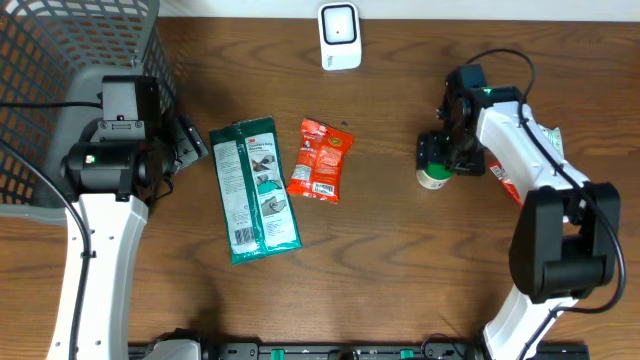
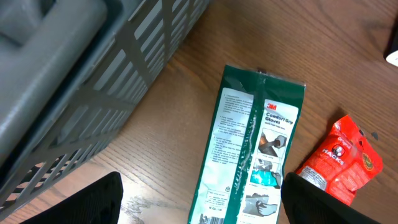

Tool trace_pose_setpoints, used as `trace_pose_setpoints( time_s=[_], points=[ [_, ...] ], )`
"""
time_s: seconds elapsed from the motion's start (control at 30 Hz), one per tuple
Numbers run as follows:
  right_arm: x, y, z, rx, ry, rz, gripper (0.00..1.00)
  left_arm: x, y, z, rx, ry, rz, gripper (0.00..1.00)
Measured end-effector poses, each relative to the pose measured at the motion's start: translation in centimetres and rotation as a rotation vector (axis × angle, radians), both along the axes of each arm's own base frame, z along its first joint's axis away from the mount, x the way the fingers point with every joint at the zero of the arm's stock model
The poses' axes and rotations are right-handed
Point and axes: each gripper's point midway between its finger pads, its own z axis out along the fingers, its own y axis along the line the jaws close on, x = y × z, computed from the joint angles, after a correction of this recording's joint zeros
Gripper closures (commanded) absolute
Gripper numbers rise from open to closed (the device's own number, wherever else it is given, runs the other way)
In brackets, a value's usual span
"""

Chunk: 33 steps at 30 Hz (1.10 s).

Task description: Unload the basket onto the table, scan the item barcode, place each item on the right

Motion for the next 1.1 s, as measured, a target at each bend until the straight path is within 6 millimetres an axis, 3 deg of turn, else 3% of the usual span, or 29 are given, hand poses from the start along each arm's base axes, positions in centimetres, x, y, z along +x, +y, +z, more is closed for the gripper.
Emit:
trace_pose_setpoints(
  time_s=[0.27,0.53,0.7,0.9,1.07,1.1],
  points=[
    [0.5,0.1,-1.0,0.000,0.001,-0.003,0.30,0.0,0.0,0.0,0.000,0.000,0.000,0.18],
    [0.6,0.1,-1.1,0.002,-0.004,-0.005,0.28,0.0,0.0,0.0,0.000,0.000,0.000,0.18],
    [0.8,0.2,-1.6,0.004,-0.016,-0.005,0.41,0.0,0.0,0.0,0.000,0.000,0.000,0.18],
    [1.0,0.2,-1.6,0.005,-0.025,-0.006,0.46,0.0,0.0,0.0,0.000,0.000,0.000,0.18],
    [1.2,2.0,-0.4,0.098,-0.046,0.033,0.52,0.0,0.0,0.0,0.000,0.000,0.000,0.18],
    [1.3,2.9,1.0,0.130,-0.071,0.054,0.53,0.0,0.0,0.0,0.000,0.000,0.000,0.18]
  ],
)
